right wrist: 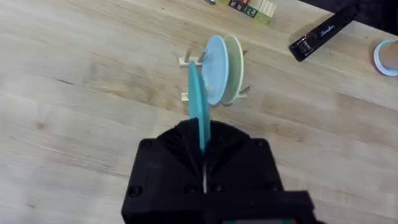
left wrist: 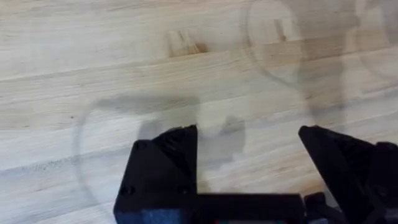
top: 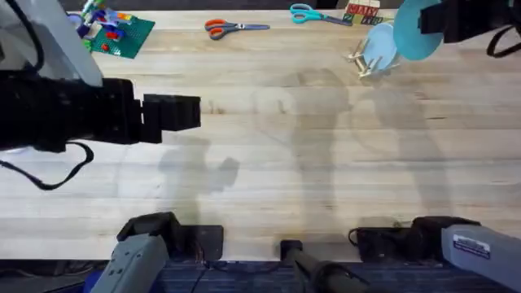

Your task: Pick up the plates from the table one by one and place each into a slot on the dish rack.

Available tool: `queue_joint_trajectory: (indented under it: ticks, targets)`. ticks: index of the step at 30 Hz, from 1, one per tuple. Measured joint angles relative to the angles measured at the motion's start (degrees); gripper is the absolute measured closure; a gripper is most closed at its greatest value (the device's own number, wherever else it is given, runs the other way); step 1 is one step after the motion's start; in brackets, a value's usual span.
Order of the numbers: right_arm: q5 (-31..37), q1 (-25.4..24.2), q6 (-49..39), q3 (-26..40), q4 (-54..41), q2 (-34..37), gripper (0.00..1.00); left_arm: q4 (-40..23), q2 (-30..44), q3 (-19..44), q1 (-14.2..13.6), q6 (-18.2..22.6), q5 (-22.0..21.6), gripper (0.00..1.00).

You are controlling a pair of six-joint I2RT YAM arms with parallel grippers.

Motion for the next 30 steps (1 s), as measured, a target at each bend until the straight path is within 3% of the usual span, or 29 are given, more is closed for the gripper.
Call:
queue_joint_trajectory:
  ticks: [13,30]
  targets:
    - [0.0,0.0,-0.02,0.02,0.02,0.19,0.973,0.0,0.0,0.0,0.0,0.22,0.0,0.008]
    - [0.0,0.0,0.26,0.07,7.49,9.1,0.973,0.0,0.0,0.0,0.0,0.22,0.0,0.007]
